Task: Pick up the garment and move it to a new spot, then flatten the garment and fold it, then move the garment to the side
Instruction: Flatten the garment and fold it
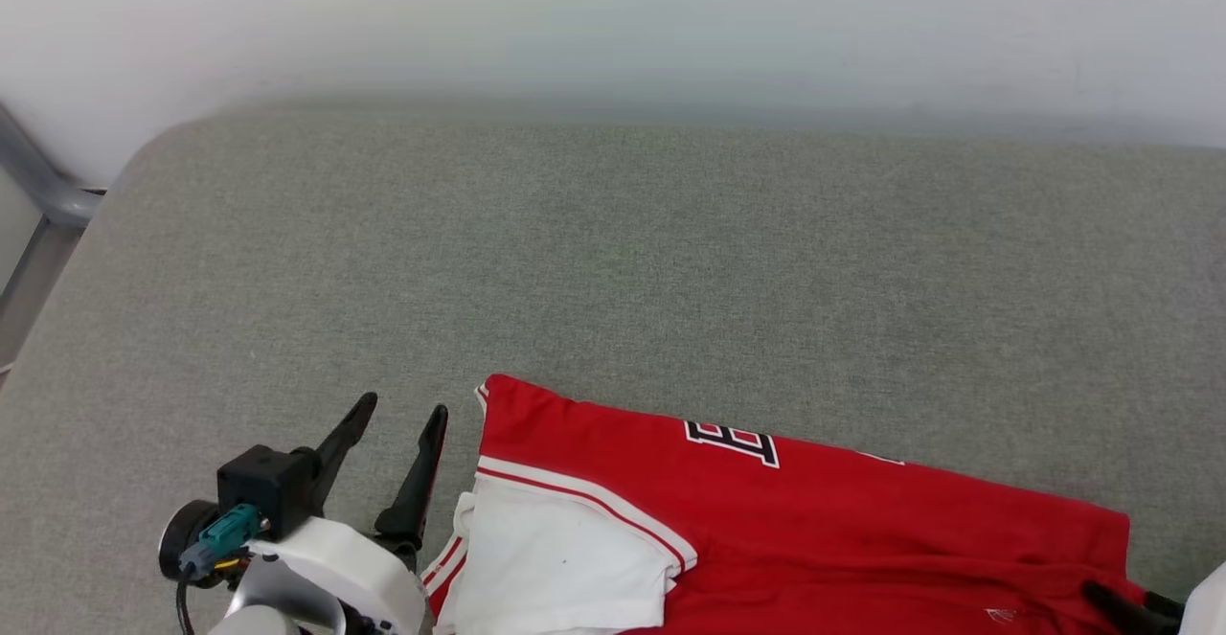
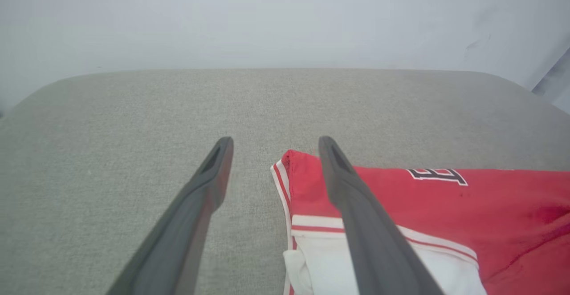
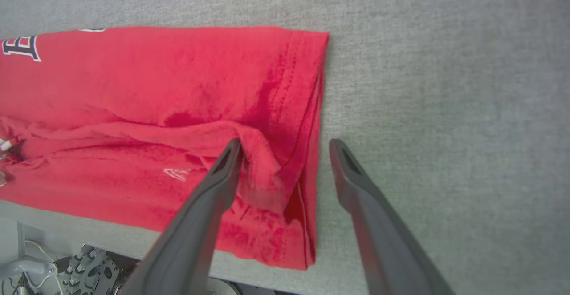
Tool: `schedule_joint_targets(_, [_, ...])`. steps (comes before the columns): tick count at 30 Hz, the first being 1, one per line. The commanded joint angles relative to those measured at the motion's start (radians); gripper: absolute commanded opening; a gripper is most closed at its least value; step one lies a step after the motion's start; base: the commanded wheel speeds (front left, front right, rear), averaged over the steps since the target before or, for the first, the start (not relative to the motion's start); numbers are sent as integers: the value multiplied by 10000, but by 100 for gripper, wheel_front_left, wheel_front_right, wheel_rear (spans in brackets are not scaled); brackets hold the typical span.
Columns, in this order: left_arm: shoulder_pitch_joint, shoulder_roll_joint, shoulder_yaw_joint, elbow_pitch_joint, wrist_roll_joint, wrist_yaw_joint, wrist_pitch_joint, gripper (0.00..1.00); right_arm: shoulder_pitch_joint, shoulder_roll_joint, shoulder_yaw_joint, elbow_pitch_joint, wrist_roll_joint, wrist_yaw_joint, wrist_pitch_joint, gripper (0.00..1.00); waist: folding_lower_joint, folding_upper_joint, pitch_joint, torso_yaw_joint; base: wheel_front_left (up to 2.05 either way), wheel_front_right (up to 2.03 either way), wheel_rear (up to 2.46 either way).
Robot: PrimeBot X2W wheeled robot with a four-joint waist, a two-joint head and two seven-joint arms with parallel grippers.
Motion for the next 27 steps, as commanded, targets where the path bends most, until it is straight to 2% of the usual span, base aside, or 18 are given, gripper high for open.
schedule_joint_targets(1, [96, -205, 237, -100, 328, 75, -197, 100, -107, 262, -347, 78, -137, -9, 174, 100, -1, -1, 113, 82, 0, 0, 0])
schedule_joint_targets(5, [173, -537, 838, -241, 788, 135, -276, 100, -235, 556, -825, 257, -414, -9, 420, 100, -1, -1, 259, 194, 0, 0, 0])
schedule_joint_targets(9, [459, -945, 1646, -373, 1602, -122, -288, 100, -296, 916, -1112, 620, -694, -9, 734, 100, -1, -1, 439, 310, 0, 0, 0])
schedule_joint_targets(13, [673, -1277, 2269, -318, 2136, -469, -288, 100, -491, 1326, -1197, 919, -499, -7, 867, 100, -1, -1, 550, 373, 0, 0, 0])
schedule_joint_targets(20, [872, -1694, 2953, -69, 2757, -1057, -283, 100, -541, 1832, -452, 1313, -246, 10, 1313, 100, -1, -1, 695, 419, 0, 0, 0])
schedule_joint_targets(27, [931, -2026, 3339, 196, 3127, -1492, -284, 100, -612, 2060, 69, 1496, -116, 48, 1195, 100, -1, -1, 637, 436, 0, 0, 0])
